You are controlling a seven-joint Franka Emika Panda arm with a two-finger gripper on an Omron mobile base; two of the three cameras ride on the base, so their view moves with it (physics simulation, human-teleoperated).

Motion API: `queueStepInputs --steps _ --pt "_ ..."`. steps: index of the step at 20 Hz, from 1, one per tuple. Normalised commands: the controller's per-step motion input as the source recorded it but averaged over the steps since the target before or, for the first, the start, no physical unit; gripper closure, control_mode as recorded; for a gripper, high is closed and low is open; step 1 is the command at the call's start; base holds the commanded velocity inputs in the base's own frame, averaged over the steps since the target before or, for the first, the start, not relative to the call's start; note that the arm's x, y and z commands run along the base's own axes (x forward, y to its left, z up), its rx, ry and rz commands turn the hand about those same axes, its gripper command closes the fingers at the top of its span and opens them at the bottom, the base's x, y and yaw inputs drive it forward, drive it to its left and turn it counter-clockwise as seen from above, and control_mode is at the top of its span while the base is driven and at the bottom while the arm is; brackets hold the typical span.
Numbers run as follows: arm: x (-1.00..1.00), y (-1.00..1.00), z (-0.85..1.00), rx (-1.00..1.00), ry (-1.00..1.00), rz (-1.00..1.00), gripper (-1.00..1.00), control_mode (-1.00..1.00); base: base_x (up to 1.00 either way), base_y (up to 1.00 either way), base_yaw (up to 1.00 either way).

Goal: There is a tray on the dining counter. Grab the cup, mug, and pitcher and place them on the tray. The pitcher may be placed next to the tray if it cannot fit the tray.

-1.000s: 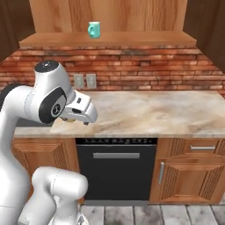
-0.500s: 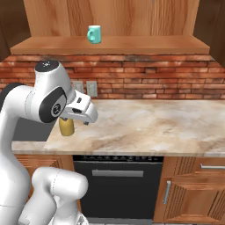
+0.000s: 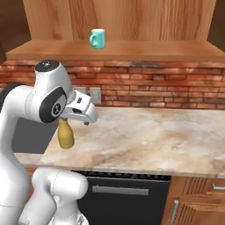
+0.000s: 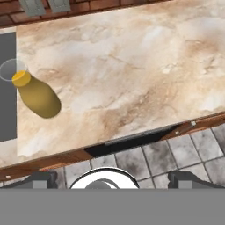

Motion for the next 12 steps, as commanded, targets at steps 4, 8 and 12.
queueStepInputs --steps 4,8,12 --pt "0.00 0.00 0.00 0.00 0.00 0.00 -1.00 1.00 0.41 0.00 0.17" --pt "0.00 0.00 0.00 0.00 0.00 0.00 -1.00 1.00 0.40 0.00 0.16" --pt "0.00 0.00 0.00 0.00 0.00 0.00 -1.00 1.00 0.41 0.02 0.15"
